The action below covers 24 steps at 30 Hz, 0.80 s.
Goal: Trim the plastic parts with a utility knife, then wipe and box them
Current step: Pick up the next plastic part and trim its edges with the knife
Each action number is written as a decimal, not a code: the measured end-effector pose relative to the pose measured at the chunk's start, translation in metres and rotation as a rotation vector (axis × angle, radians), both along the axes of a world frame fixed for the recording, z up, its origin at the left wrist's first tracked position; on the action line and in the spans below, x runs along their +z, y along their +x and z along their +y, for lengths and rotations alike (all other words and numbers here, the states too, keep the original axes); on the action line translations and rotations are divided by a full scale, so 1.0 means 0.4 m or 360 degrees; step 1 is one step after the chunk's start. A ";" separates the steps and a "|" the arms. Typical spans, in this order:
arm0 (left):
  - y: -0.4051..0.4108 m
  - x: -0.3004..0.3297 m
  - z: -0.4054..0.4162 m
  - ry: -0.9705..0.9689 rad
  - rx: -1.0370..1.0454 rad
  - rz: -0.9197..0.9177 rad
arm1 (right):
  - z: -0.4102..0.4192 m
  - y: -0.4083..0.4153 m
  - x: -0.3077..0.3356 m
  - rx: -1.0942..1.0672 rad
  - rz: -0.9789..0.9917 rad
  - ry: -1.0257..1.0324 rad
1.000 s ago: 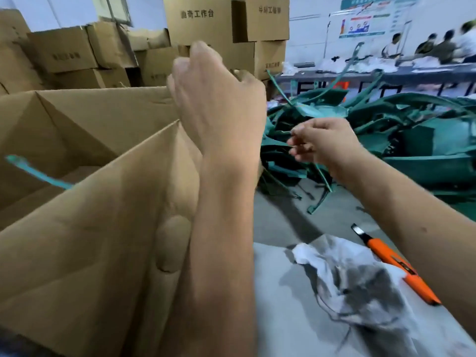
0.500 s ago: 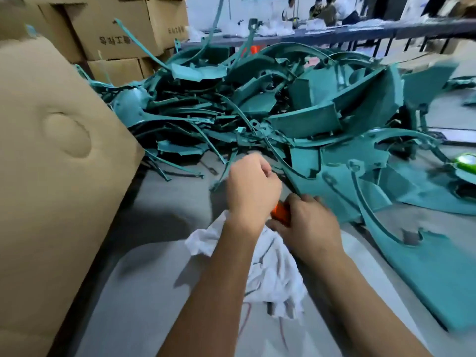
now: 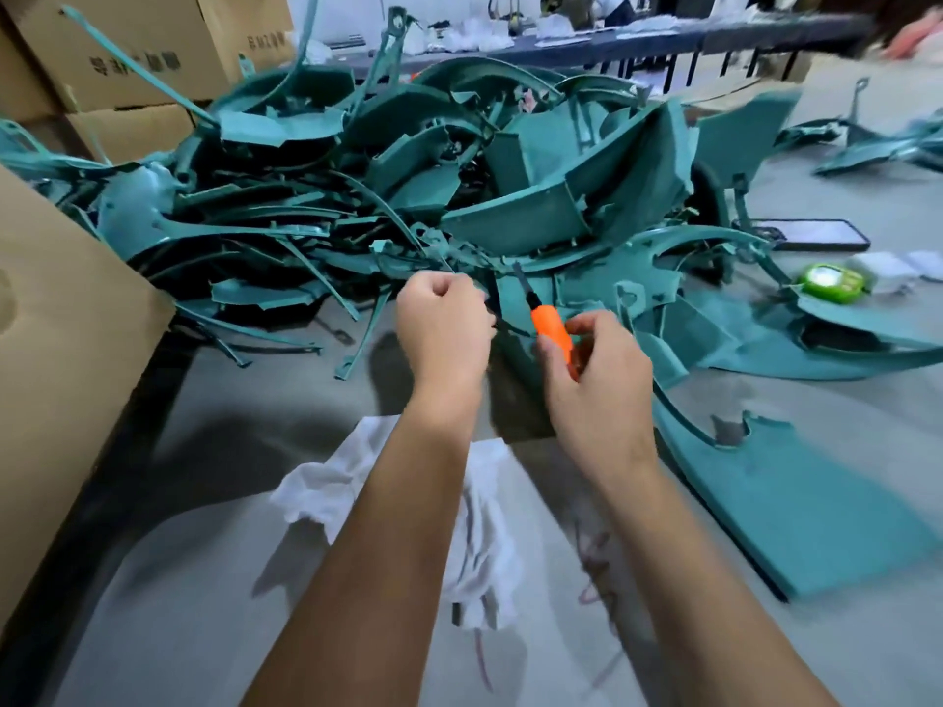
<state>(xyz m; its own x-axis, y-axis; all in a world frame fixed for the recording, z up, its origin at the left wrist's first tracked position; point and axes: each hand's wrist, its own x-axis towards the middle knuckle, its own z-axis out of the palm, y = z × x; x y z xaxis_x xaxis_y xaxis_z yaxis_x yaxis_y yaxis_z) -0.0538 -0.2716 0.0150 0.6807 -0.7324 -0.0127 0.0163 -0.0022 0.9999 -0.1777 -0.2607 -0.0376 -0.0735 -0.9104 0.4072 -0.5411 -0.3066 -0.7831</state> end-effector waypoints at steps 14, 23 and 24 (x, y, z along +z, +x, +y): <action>-0.236 -0.056 -0.058 0.0116 -0.0771 -0.0372 | -0.018 -0.158 0.052 -0.0349 -0.0144 0.0092; 0.089 0.119 0.118 -0.0650 -0.0496 -0.0090 | 0.080 -0.088 0.249 0.0616 0.0527 -0.0204; 0.130 0.130 0.139 -0.0680 -0.0414 -0.0072 | 0.096 -0.063 0.262 0.0743 0.0588 -0.0229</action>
<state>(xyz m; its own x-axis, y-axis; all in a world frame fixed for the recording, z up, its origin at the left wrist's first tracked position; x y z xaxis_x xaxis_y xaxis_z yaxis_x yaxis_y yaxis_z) -0.0016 -0.2162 0.0669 0.4681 -0.8112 0.3506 0.0263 0.4093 0.9120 -0.2031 -0.2224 0.0672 0.4897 -0.7464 0.4506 -0.5521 -0.6655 -0.5024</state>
